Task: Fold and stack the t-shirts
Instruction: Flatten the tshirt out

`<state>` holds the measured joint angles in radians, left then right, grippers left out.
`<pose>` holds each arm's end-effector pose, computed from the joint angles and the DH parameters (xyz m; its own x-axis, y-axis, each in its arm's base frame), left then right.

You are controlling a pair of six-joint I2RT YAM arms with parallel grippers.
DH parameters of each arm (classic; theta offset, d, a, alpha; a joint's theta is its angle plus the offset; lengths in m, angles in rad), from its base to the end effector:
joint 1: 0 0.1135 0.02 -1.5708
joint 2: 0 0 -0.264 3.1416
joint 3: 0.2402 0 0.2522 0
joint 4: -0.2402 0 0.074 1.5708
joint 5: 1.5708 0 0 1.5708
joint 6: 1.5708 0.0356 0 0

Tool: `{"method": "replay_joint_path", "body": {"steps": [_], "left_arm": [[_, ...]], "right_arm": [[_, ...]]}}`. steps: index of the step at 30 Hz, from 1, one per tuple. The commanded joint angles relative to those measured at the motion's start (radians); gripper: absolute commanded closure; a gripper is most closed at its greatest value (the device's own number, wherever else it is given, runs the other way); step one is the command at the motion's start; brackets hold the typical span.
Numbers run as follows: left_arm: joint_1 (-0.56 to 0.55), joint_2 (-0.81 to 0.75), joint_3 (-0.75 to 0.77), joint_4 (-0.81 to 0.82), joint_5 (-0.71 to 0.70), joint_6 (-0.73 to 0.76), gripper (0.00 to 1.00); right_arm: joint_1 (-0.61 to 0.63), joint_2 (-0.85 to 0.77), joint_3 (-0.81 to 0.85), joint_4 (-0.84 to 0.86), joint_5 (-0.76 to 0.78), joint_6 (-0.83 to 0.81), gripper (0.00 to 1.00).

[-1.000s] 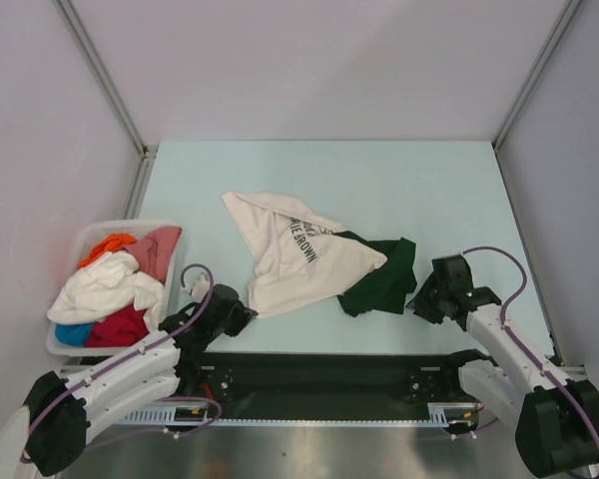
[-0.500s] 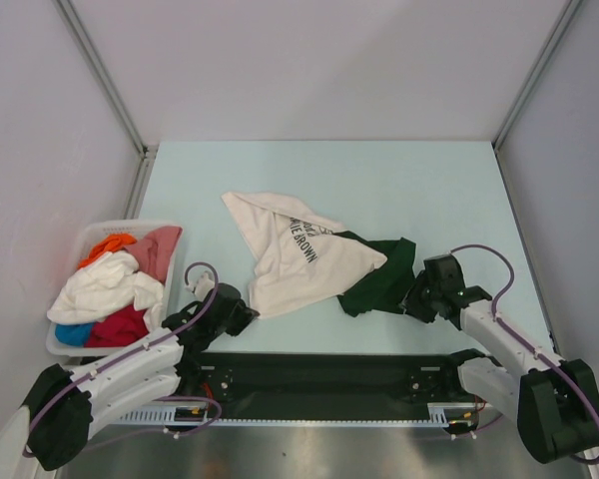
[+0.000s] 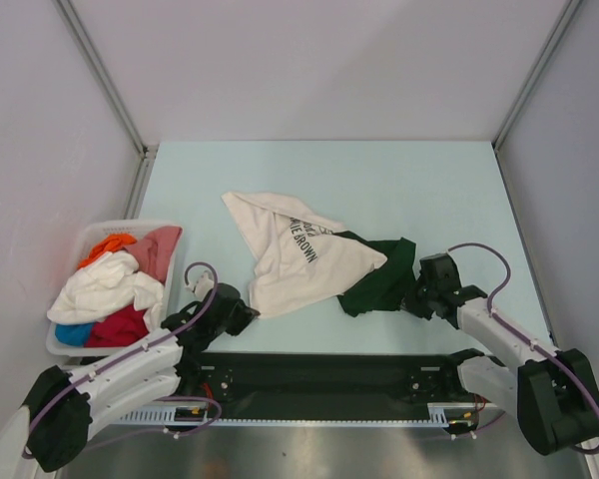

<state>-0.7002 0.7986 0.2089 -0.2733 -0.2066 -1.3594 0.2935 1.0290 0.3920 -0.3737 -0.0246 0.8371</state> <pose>0.1145 -0.0869 0.1336 -0.6388 -0.7131 -0.2888 -0.4572 0.6538 -0.6030 0.1670 0.0514 0.1494 -0.7671 0.5438 -0.3403 0.4003 0.8203 0.4085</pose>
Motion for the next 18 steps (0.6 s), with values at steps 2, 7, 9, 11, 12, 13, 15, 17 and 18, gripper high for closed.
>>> {"method": "replay_joint_path", "body": {"steps": [2, 7, 9, 11, 12, 13, 15, 17, 18], "left_arm": [[-0.005, -0.019, 0.027, 0.006, -0.007, 0.036, 1.00], [-0.005, -0.041, 0.089, -0.046, -0.033, 0.138, 1.00], [-0.004, -0.065, 0.159, -0.114, -0.062, 0.177, 1.00], [-0.005, -0.085, 0.243, -0.150, -0.112, 0.250, 1.00], [-0.005, -0.104, 0.273, -0.171, -0.129, 0.275, 1.00], [-0.005, -0.108, 0.303, -0.178, -0.145, 0.336, 1.00], [-0.004, -0.114, 0.404, -0.178, -0.184, 0.406, 1.00], [-0.004, -0.092, 0.530, -0.176, -0.209, 0.517, 1.00], [-0.005, -0.079, 0.578, -0.175, -0.212, 0.595, 1.00]], "right_arm": [[0.004, 0.006, -0.035, -0.022, 0.078, -0.004, 1.00], [-0.005, -0.104, 0.042, -0.079, 0.092, -0.020, 1.00], [-0.013, -0.174, 0.080, -0.111, 0.109, -0.041, 1.00], [-0.030, -0.249, 0.176, -0.154, 0.132, -0.079, 1.00], [-0.052, -0.262, 0.224, -0.168, 0.140, -0.093, 1.00], [-0.062, -0.270, 0.269, -0.180, 0.149, -0.111, 1.00], [-0.077, -0.277, 0.419, -0.198, 0.178, -0.165, 1.00], [-0.097, -0.273, 0.525, -0.195, 0.196, -0.191, 1.00], [-0.103, -0.250, 0.629, -0.195, 0.199, -0.225, 1.00]]}}
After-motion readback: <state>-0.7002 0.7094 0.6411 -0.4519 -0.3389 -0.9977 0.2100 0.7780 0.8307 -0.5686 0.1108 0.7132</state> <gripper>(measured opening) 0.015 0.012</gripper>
